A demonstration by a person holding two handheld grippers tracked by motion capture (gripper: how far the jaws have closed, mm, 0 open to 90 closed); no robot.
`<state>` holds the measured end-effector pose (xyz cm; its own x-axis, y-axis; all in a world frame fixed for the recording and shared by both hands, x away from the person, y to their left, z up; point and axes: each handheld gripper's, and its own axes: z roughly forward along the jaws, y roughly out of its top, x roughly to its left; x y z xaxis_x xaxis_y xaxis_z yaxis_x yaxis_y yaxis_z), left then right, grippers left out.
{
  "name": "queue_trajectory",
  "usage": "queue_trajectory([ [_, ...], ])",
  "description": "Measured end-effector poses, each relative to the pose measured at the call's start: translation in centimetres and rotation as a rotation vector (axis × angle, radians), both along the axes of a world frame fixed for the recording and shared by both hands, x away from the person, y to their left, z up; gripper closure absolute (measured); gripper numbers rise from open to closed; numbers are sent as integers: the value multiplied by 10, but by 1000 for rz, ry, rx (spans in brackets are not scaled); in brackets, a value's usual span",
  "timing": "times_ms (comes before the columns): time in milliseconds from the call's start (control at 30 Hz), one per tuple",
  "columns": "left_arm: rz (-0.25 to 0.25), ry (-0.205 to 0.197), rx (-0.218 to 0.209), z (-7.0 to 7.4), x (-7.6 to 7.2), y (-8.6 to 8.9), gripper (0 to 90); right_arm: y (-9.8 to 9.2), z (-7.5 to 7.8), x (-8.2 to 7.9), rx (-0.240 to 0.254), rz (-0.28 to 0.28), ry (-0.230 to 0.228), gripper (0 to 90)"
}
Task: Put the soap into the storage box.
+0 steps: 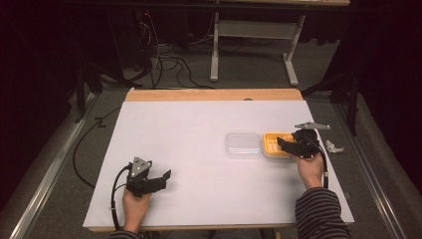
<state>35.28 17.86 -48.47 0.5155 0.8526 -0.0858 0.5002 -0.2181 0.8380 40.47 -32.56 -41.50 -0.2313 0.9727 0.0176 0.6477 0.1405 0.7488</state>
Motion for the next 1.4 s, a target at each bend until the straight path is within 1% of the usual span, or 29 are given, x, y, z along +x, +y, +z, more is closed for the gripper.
queue_trajectory([
  [267,-1,-3,-1,0,0,0,186,1,-4,5,-2,-6,8,390],
  [367,-1,-2,-1,0,0,0,186,1,-7,8,-6,-7,23,390],
  [433,-1,0,0,0,0,0,186,1,-8,9,-7,-6,24,390],
  [467,-1,-1,0,0,0,0,186,1,-9,10,-5,-10,37,389],
  [567,-2,-3,0,0,0,0,186,1,-12,12,-8,-16,46,388],
  [633,-1,-3,0,0,0,0,186,0,-13,13,3,-21,48,388],
  [733,-2,-1,2,0,0,0,186,-1,-14,15,11,-24,44,387],
  [933,-1,-2,3,0,0,0,186,-3,-17,17,45,-41,44,383],
  [1067,-1,0,3,0,0,0,186,-2,-18,18,43,-44,43,371],
  [1133,0,1,1,0,0,0,186,-1,-19,19,35,-47,48,350],
  [1167,0,1,0,0,0,0,186,-1,-19,19,41,-42,52,330],
  [1267,0,-1,1,0,0,0,186,-1,-19,19,35,-49,51,329],
  [1333,0,-1,1,0,0,0,186,-2,-19,18,47,-54,49,329],
  [1400,0,-1,0,0,0,0,186,-3,-19,17,48,-52,47,328],
])
